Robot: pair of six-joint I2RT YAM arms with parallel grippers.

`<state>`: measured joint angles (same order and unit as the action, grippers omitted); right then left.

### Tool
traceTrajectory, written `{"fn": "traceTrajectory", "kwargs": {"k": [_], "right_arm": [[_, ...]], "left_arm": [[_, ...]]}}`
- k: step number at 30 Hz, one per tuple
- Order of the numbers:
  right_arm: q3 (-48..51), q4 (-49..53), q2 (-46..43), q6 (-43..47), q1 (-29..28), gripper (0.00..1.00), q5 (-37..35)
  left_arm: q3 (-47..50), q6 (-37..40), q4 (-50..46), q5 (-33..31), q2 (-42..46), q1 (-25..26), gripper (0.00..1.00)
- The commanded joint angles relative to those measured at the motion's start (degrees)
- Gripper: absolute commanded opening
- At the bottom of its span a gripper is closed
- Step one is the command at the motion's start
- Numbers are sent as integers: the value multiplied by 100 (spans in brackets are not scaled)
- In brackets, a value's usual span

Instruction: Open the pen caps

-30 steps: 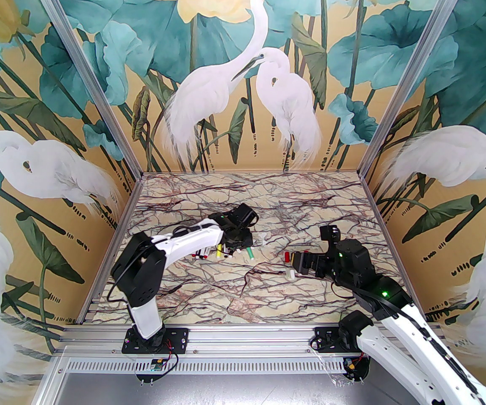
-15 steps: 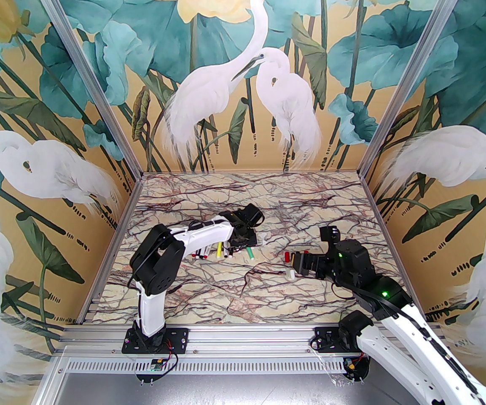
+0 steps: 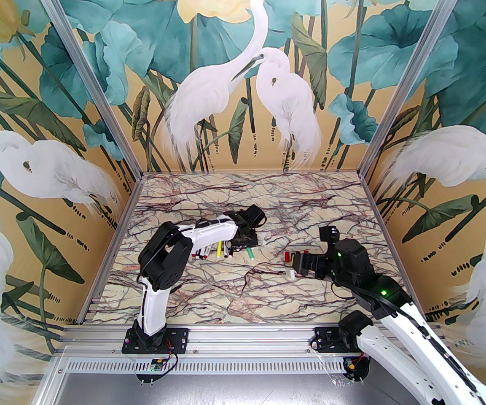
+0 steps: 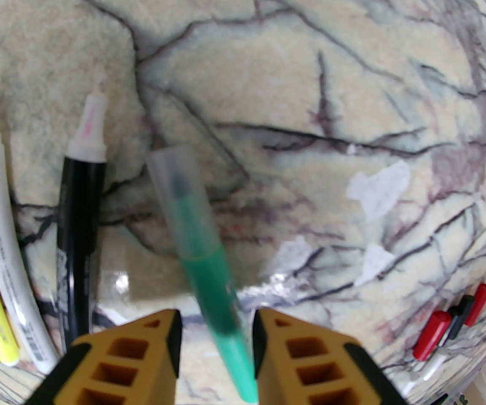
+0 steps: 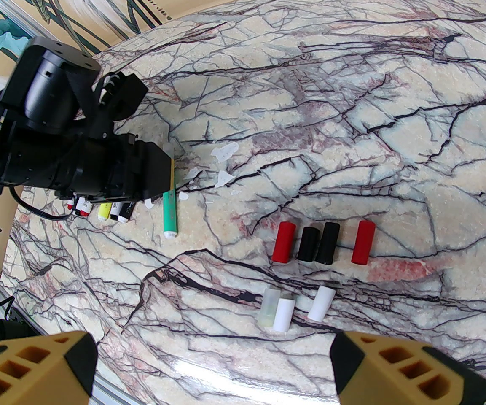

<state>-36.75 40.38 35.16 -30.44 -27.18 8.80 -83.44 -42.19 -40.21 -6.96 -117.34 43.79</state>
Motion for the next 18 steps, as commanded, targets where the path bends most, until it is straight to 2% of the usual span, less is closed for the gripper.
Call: {"fn": "traceTrajectory", "kwargs": {"k": [1,13,18], "right_arm": [[-106,27,-27,-53,-20,99,10],[-89,-3,21,-57,-20,99,11],[-92,-8,52,-60,-24,99,12]], "left_arm": [[-161,132,-154,-121,-129,-2,33],[-374,678,-612,-490,-407,-2,26],[-454,835,-734,-580,-525,2,28]]}}
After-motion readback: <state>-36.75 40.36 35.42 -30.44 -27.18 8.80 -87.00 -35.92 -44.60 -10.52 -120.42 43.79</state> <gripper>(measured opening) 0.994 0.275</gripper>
